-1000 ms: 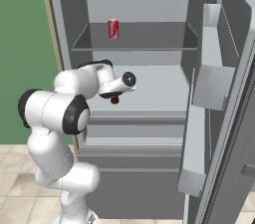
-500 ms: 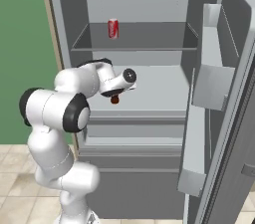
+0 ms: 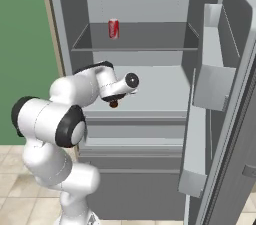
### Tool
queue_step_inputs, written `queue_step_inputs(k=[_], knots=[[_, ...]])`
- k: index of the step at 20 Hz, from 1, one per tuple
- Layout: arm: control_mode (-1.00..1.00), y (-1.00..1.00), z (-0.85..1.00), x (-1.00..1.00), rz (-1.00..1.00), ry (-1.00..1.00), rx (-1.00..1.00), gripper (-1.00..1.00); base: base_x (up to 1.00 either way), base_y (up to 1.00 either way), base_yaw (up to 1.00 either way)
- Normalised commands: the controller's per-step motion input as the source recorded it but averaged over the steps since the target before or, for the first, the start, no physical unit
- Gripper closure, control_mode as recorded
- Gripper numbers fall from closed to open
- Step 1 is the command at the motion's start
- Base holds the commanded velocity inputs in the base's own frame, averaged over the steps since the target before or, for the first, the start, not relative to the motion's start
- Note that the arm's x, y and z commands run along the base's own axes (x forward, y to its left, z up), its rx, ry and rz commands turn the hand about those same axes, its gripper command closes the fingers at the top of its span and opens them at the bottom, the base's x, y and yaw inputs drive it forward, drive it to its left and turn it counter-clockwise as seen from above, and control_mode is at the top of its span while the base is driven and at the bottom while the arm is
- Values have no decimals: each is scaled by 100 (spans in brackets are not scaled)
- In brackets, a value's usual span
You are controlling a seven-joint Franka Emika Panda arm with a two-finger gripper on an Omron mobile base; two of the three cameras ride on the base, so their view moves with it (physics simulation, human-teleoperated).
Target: Open the fridge, grab two sodas, and place both sodas inside the bowl with ice on the dining counter.
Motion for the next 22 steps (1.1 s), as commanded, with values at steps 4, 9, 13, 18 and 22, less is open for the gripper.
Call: queue_step_inputs(k=[4,9,13,18,22], knots=[[-100,0,34,-54,0,0,8,100,0,0,0],[-100,0,55,-44,-2,3,7,100,0,0,0],[-100,0,61,-50,-4,8,6,100,0,0,0],[-100,-3,53,-55,-10,13,3,100,0,0,0],[-100,-8,49,-58,-11,15,3,100,0,0,0]])
